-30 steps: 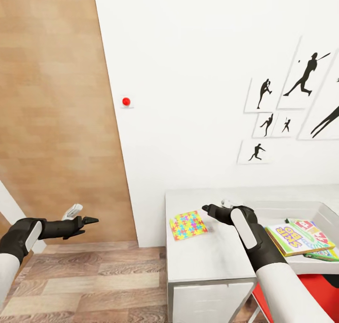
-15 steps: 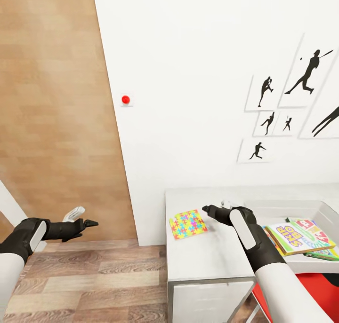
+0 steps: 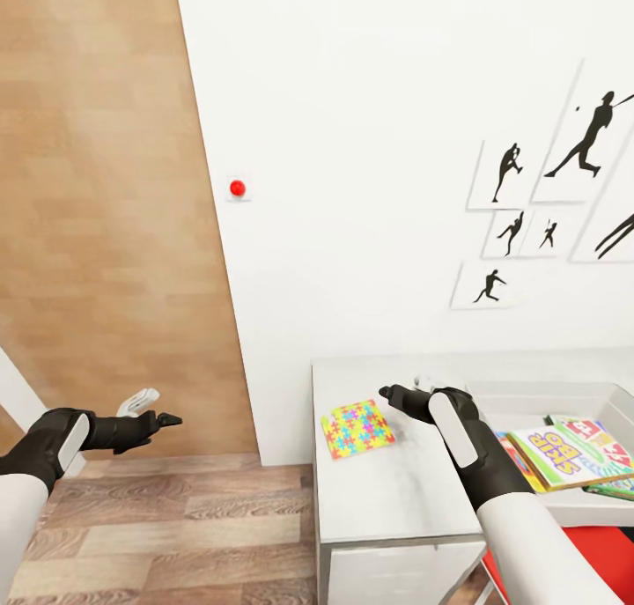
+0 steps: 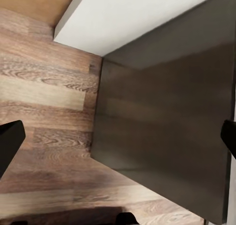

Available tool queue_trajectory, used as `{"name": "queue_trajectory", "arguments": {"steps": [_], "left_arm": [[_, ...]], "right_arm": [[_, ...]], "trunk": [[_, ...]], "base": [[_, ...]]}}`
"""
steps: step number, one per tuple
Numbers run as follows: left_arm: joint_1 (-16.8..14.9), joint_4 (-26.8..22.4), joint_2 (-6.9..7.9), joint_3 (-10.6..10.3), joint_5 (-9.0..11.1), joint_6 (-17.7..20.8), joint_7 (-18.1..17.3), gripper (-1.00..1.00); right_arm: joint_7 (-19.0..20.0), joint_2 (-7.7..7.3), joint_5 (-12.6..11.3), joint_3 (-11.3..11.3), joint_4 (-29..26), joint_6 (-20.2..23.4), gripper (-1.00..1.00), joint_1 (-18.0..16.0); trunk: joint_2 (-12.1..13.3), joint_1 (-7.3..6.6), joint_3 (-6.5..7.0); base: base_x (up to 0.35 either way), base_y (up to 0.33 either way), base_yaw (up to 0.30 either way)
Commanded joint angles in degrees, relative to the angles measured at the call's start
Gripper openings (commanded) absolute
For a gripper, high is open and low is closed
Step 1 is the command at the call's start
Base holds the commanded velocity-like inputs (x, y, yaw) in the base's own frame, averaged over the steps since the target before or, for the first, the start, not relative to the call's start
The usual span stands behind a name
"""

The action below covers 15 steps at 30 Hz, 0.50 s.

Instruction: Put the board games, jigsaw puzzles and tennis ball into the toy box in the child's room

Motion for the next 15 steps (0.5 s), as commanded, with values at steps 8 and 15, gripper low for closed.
{"name": "queue_trajectory", "arguments": {"steps": [8, 15], "left_arm": [[-0.1, 0.0, -0.04, 0.2, 0.4, 0.2, 0.6, 1.00], [-0.1, 0.0, -0.09, 0.2, 0.4, 0.1, 0.8, 1.00]], "right_arm": [[-0.6, 0.06, -0.5, 0.2, -0.1, 0.0, 1.00, -0.1], [-0.6, -0.01, -0.5, 0.3, -0.1, 0.0, 1.00, -0.1]], "trunk": [[-0.1, 0.04, -0.13], [-0.1, 0.04, -0.13]], "base": [[0.038, 0.018, 0.000], [0.159, 0.074, 0.000]]}}
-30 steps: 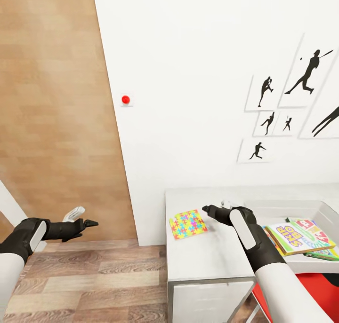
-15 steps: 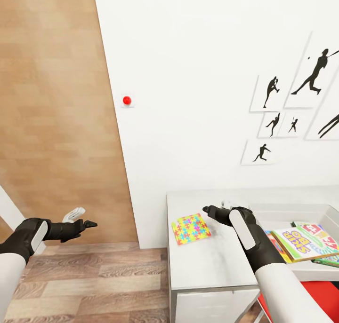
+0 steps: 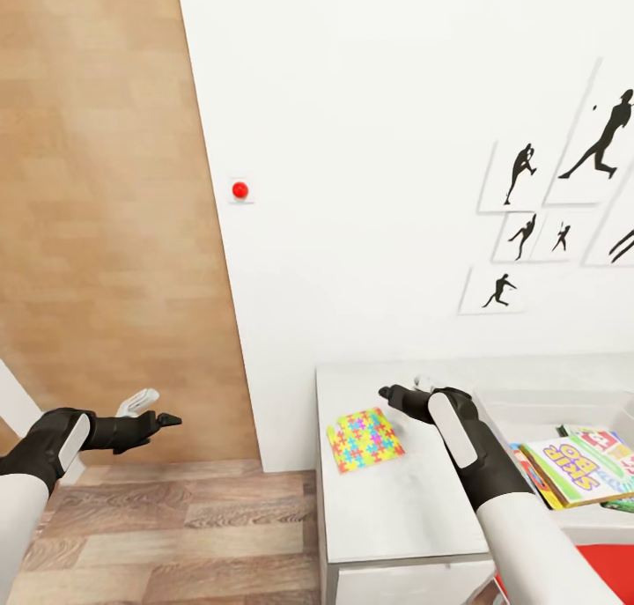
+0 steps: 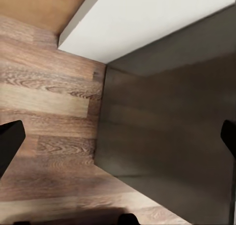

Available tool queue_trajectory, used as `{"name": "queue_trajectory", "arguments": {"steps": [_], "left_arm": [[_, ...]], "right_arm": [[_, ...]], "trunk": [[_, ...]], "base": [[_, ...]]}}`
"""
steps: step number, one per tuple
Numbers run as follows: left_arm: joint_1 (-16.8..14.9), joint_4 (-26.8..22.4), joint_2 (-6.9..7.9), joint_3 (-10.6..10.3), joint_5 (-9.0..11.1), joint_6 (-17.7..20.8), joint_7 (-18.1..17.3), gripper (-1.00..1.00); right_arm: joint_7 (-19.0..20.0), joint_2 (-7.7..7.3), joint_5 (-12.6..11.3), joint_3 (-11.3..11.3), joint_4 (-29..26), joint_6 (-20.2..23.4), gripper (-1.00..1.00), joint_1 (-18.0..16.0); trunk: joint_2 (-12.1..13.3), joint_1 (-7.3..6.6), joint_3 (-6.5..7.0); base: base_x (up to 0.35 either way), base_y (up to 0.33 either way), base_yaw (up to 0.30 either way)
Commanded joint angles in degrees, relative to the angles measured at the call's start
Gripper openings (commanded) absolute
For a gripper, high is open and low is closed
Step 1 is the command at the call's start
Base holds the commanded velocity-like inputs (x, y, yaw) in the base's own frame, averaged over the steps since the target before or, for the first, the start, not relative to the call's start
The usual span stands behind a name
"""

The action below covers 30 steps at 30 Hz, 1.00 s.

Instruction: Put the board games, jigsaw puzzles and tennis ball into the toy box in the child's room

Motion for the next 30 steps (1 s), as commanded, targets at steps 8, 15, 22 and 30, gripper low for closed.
{"name": "queue_trajectory", "arguments": {"steps": [8, 15, 22, 30], "left_arm": [[-0.1, 0.0, -0.09, 0.1, 0.3, 0.4, 0.1, 1.00], [-0.1, 0.0, -0.10, 0.1, 0.4, 0.4, 0.0, 1.00], [-0.1, 0.0, -0.12, 0.1, 0.5, 0.4, 0.0, 1.00], [-0.1, 0.0, -0.14, 0.1, 0.5, 0.4, 0.0, 1.00]], "right_arm": [[-0.6, 0.01, -0.5, 0.2, 0.0, 0.1, 1.00, 0.0], [-0.6, -0.01, -0.6, 0.2, 0.6, 0.1, 1.00, 0.0], [-0.6, -0.11, -0.5, 0.2, 2.8, 0.1, 1.00, 0.0], [-0.6, -0.20, -0.5, 0.2, 3.9, 0.1, 1.00, -0.1]], "trunk": [[-0.1, 0.05, -0.13], [-0.1, 0.05, -0.13], [-0.1, 0.05, -0.27], [-0.1, 0.05, -0.77]], "base": [[0.074, 0.018, 0.000], [0.075, 0.003, 0.000], [0.019, 0.001, 0.000], [0.004, 0.000, 0.000]]}}
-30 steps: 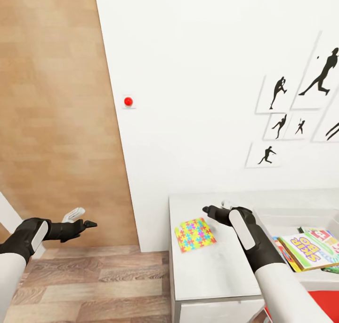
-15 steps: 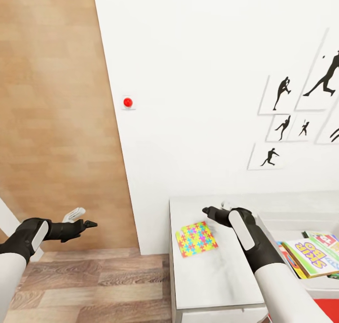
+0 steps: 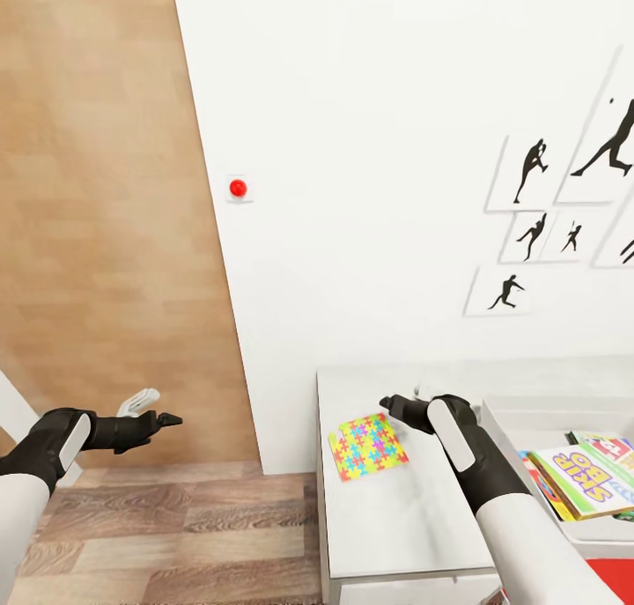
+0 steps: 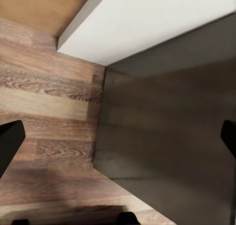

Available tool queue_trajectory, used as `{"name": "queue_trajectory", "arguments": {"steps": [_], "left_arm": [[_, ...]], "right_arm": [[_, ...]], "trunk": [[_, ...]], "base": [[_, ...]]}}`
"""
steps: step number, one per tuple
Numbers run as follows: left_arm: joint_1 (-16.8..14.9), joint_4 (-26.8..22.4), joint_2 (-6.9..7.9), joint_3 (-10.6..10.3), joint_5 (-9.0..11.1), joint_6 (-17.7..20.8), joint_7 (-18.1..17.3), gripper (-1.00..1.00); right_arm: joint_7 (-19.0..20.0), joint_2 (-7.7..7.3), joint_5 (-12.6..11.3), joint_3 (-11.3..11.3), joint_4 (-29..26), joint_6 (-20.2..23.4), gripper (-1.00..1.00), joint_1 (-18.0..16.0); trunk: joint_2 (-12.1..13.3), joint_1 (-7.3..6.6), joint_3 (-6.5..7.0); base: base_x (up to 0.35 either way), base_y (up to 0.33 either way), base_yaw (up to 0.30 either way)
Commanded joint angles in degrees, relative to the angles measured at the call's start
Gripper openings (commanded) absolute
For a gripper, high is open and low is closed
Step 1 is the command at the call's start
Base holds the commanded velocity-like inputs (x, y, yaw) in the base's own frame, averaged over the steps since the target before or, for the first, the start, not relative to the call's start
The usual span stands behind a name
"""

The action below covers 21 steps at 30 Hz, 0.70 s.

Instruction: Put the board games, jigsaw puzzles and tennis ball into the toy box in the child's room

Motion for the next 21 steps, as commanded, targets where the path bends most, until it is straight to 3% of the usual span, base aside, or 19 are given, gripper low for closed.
{"name": "queue_trajectory", "arguments": {"steps": [1, 21], "left_arm": [[-0.1, 0.0, -0.01, 0.1, 0.3, 0.4, 0.1, 1.00], [-0.1, 0.0, -0.01, 0.1, 0.4, 0.4, 0.1, 1.00]], "right_arm": [[-0.6, -0.08, -0.6, 0.2, 0.0, 0.1, 1.00, -0.1], [-0.6, -0.06, 0.5, 0.2, 0.2, 0.1, 1.00, -0.1]], "trunk": [[-0.1, 0.03, -0.21], [-0.1, 0.03, -1.96]], "base": [[0.001, 0.000, 0.000], [0.000, 0.000, 0.000]]}}
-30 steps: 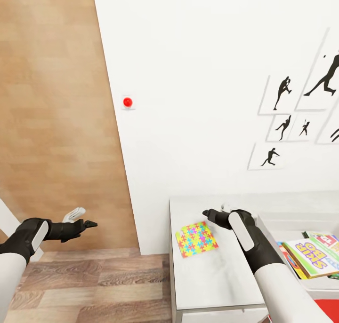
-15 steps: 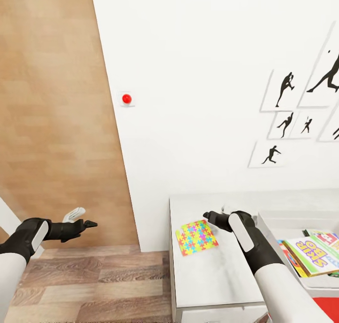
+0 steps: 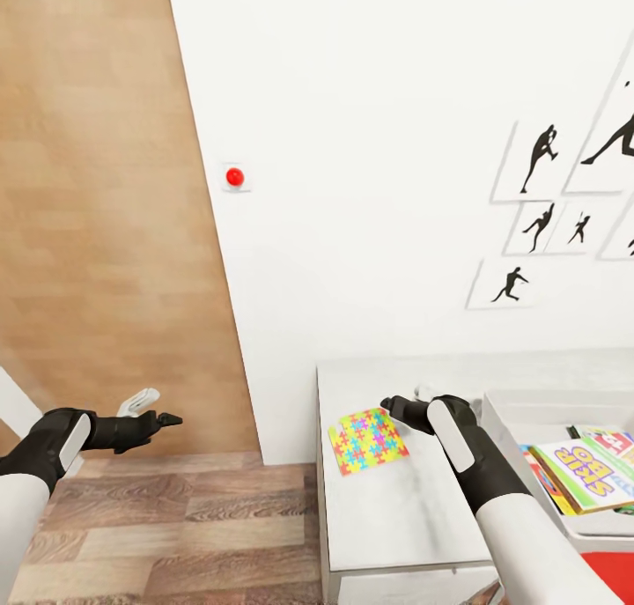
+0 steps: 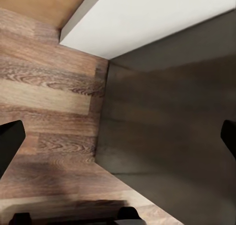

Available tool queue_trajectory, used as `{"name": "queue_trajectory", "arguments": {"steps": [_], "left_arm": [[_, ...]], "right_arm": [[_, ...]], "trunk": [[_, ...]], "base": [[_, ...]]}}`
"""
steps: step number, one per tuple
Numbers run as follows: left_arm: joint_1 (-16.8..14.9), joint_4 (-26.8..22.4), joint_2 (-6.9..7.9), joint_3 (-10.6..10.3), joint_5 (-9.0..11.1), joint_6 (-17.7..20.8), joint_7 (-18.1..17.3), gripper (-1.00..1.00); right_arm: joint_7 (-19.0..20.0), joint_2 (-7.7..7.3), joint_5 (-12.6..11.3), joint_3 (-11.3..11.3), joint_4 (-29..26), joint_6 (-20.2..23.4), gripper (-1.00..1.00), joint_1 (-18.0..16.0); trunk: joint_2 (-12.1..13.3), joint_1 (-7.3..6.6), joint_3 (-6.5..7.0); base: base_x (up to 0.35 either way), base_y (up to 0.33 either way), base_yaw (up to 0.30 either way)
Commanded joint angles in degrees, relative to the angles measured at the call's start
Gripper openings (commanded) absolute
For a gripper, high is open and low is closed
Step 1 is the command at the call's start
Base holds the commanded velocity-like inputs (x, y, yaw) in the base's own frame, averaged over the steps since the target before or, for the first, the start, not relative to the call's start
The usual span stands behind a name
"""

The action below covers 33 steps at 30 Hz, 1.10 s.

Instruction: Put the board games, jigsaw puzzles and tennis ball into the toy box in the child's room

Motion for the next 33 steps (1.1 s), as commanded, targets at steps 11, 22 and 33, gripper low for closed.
{"name": "queue_trajectory", "arguments": {"steps": [11, 22, 33], "left_arm": [[-0.1, 0.0, 0.01, 0.1, 0.3, 0.4, 0.1, 1.00], [-0.1, 0.0, -0.01, 0.1, 0.3, 0.4, 0.1, 1.00], [-0.1, 0.0, 0.00, 0.1, 0.3, 0.4, 0.1, 1.00]], "right_arm": [[-0.6, -0.02, -0.4, 0.2, -0.1, 0.1, 1.00, -0.1], [-0.6, 0.02, -0.4, 0.2, -0.1, 0.1, 1.00, -0.1], [-0.6, 0.02, -0.4, 0.2, -0.1, 0.0, 1.00, -0.1]], "trunk": [[-0.1, 0.03, -1.10], [-0.1, 0.03, -2.08], [-0.1, 0.03, -3.06]], "base": [[0.000, 0.000, 0.000], [0.000, 0.000, 0.000], [0.000, 0.086, 0.000]]}}
